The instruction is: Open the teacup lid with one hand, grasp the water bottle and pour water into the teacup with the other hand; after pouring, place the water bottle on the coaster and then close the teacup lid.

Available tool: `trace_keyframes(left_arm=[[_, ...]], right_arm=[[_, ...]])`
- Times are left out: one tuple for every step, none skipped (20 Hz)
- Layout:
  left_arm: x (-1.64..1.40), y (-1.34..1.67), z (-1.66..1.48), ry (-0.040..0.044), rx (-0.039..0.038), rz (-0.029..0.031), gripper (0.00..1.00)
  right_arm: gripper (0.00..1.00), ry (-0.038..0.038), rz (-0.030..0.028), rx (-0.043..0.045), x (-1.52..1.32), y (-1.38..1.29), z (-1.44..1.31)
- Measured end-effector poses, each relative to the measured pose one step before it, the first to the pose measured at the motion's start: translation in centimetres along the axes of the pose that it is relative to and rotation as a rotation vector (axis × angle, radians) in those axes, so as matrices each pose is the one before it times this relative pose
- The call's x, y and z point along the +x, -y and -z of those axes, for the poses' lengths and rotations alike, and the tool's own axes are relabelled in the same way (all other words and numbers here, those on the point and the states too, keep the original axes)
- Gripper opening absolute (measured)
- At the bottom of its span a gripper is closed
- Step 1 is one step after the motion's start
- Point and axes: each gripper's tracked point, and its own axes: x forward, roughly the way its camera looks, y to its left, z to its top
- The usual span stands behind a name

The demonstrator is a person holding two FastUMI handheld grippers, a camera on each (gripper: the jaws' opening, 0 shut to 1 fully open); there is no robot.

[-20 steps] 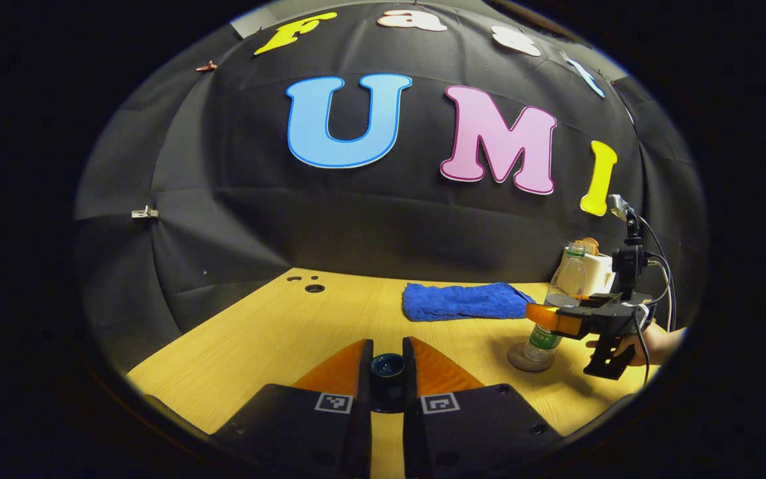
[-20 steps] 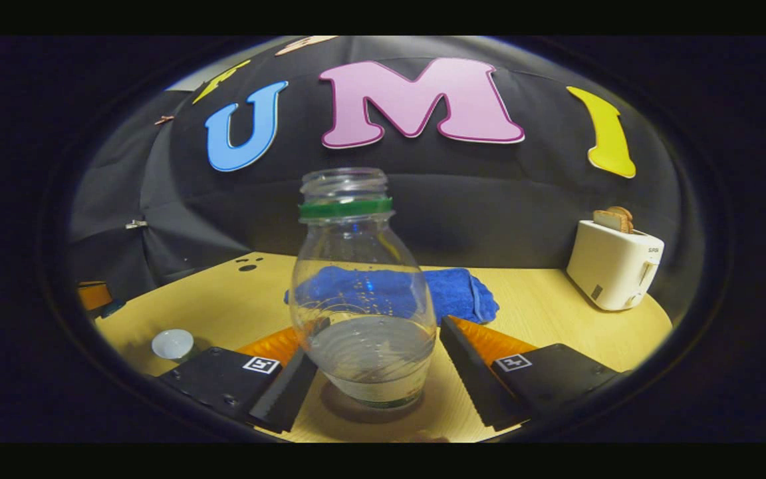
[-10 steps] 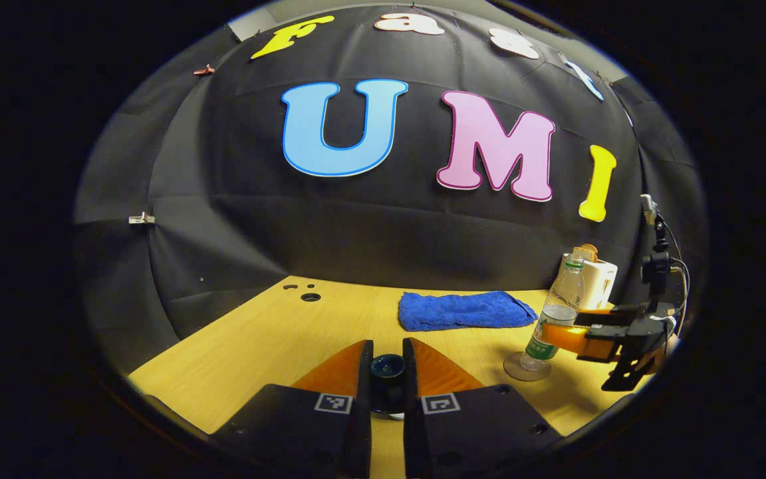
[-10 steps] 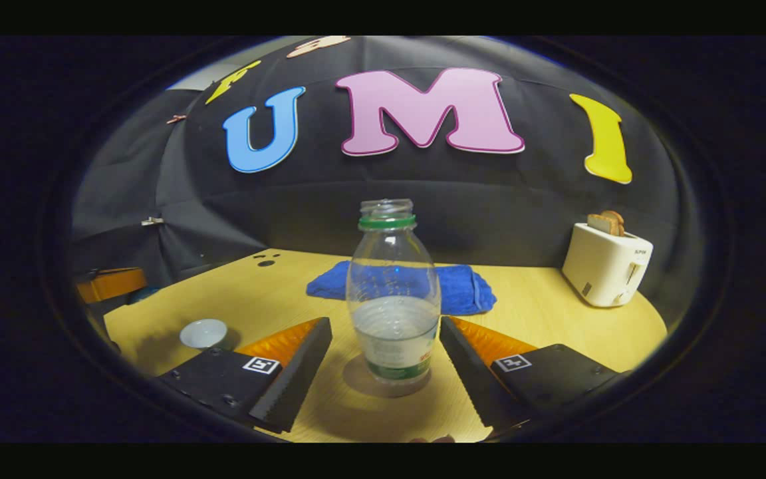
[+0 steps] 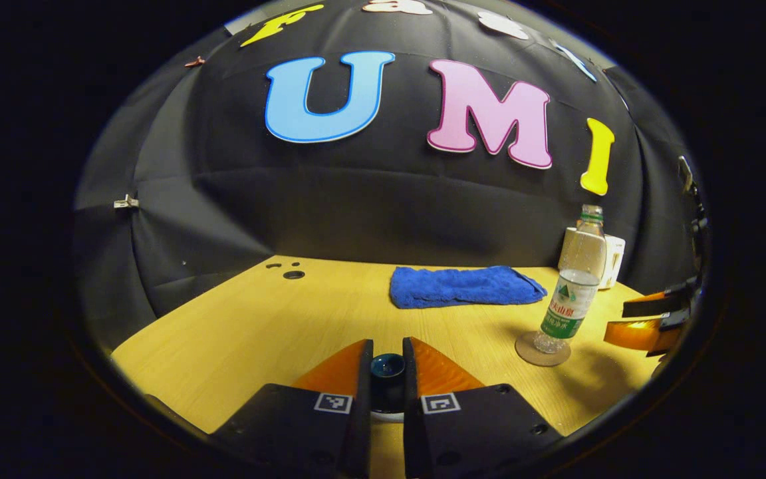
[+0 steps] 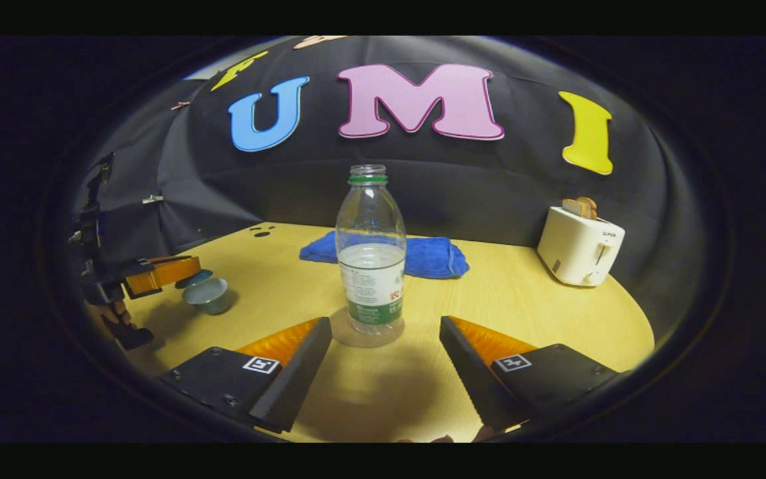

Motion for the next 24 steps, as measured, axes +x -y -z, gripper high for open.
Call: trace_keyframes(left_arm=[[0.157,0.264,0.482,-0.00562,0.00231,0.00411,0.24],[0.081,0.126,0.3,-0.0021,0.00624,-0.00007,0.27],[0.079,0.081,0.15,-0.00115,0.00879,-0.00054,0.23],[0.088,0.063,0.268,-0.00109,0.00639,0.0021,0.23],[0.137,0.095,0.112,-0.00048,0.00444,0.00105,0.19],[0.032,0.179,0.19,-0.00294,0.00201,0.00412,0.23],[-0.029,0.143,-0.185,0.00518,0.0056,0.00326,0.25],[0.064,-0.075,0.079,-0.00136,0.00805,-0.00174,0.26],[-0.099,-0.092,-0.03,-0.00078,0.0073,-0.00463,0.27],[-0.014,-0.098,-0.011,-0.00059,0.00395,-0.00289,0.3],[-0.113,0.075,-0.183,-0.00087,0.00393,0.00102,0.34],[-0.399,-0.016,-0.256,-0.00112,0.00621,-0.00204,0.38],[-0.424,-0.23,-0.6,0.00327,0.0106,-0.01007,0.43],[-0.443,-0.214,-0.948,0.01049,0.01175,-0.00561,0.52],[-0.625,-0.048,-1.142,0.00885,0.00883,0.00175,0.56],[-0.728,-0.204,-1.04,0.00443,0.00854,-0.00656,0.58],[-0.742,-0.128,-1.309,0.00301,0.00266,-0.00259,0.56],[-0.996,0.026,-1.493,0.00566,-0.00108,0.00138,0.64],[-1.004,-0.144,-1.774,0.01044,0.00109,-0.00681,0.65],[-1.111,-0.431,-2.079,0.02221,0.00602,-0.02082,0.72],[-1.013,-0.333,-2.387,0.0278,0.00432,-0.01535,0.85],[-0.919,-0.067,-2.152,0.02362,-0.00131,-0.00651,0.96],[-0.896,0.164,-2.081,0.01906,-0.00636,0.00055,0.98],[-0.95,0.286,-1.996,0.01764,-0.00977,0.00236,0.97]], right_arm=[[1.0,-0.00308,-0.00208,0.00651,-0.24,0.083,0.091],[1.0,-0.00384,-0.00185,0.00342,0.015,0.066,0.137],[1.0,-0.00468,0.00214,-0.00167,-0.045,0.153,0.076],[1.0,-0.00217,0.00437,-0.0036,-0.206,0.211,0.209],[1.0,-0.00025,0.00347,-0.00197,0.068,0.214,-0.045],[1.0,0.00053,0.00125,0.00276,-0.049,0.023,0.04],[1.0,0.00109,0.00024,0.00669,0.151,0.044,-0.231],[1.0,0.00102,-0.00129,0.00694,-0.192,-0.018,0.042],[1.0,0.00101,-0.00098,0.00478,-0.065,-0.071,-0.057],[1.0,-0.00017,-0.00141,0.00248,-0.071,-0.039,-0.022],[1.0,-0.00125,-0.00255,-0.00013,-0.101,-0.009,-0.192],[1.0,-0.00324,0.00118,-0.00333,-0.206,-0.063,-0.176],[1.0,-0.00518,0.00583,-0.0053,-0.457,0.194,-0.392],[1.0,0.00521,0.00592,-0.00256,-0.576,0.198,-0.671],[1.0,0.01531,0.00247,0.00039,-0.543,0.08,-1.037],[1.0,0.01291,0.00319,-0.00027,-0.665,0.232,-1.084],[1.0,0.01125,0.00277,-0.0008,-0.667,0.267,-1.046],[1.0,0.00915,0.00096,-0.00225,-0.629,0.115,-1.063],[1.0,0.00706,0.0029,-0.00299,-0.622,0.207,-1.13],[1.0,0.0162,0.01589,-0.00597,-0.917,0.51,-1.328],[1.0,0.02652,0.00913,-0.01111,-1.175,0.584,-1.892],[1.0,0.02663,0.01302,-0.00882,-0.831,0.514,-1.471],[0.99,0.02292,0.00822,-0.00576,-1.009,0.601,-1.653],[0.98,0.01477,0.00679,0.00135,-1.275,0.412,-1.313]])
